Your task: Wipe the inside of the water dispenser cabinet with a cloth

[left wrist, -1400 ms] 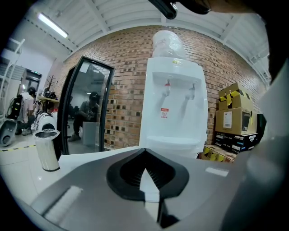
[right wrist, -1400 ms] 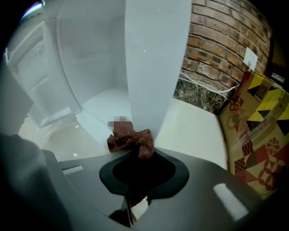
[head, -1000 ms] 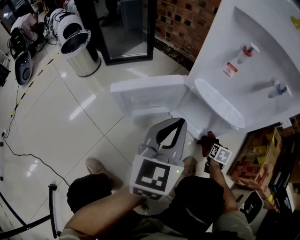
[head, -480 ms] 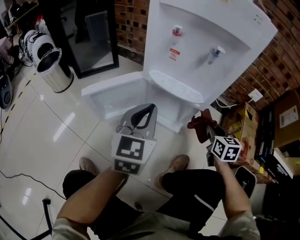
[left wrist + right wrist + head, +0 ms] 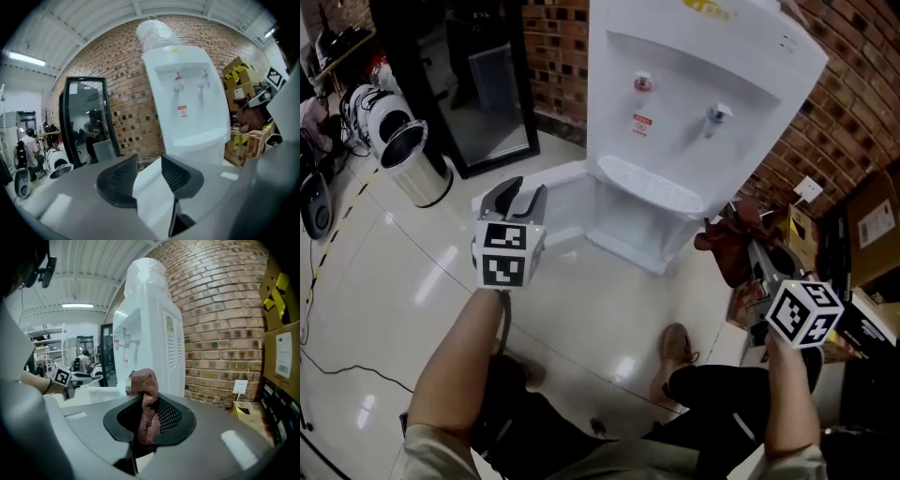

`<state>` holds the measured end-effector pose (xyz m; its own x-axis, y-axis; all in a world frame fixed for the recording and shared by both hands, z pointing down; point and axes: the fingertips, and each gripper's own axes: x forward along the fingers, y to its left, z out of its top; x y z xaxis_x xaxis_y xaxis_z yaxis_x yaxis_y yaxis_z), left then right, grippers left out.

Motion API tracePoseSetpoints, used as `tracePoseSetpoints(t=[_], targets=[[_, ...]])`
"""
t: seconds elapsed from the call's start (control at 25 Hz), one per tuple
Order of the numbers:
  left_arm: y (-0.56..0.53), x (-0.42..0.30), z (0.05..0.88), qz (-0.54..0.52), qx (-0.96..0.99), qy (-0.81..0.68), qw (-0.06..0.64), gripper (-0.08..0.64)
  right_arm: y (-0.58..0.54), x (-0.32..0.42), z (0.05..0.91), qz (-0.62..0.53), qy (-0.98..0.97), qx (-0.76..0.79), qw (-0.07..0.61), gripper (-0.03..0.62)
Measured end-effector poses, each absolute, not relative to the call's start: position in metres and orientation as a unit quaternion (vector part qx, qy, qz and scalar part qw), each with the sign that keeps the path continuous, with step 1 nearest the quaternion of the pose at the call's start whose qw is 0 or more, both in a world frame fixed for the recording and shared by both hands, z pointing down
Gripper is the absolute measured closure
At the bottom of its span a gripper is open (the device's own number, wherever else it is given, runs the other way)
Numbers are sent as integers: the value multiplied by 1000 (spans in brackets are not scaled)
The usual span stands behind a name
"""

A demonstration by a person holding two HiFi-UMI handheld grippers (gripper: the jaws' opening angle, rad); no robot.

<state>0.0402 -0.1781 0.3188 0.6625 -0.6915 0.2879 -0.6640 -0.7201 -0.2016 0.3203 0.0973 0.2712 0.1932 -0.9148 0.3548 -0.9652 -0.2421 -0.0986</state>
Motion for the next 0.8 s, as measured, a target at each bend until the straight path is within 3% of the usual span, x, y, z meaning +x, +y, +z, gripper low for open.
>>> tracePoseSetpoints(t=[0.24,0.8], targets=[[-237,-13,377,-266,-871,410,44,353,130,315,253,142,-602,785,29,528],[-273,-63,412,-250,-845,470,-52,272,100,297,245,110,-633,766,10,528]])
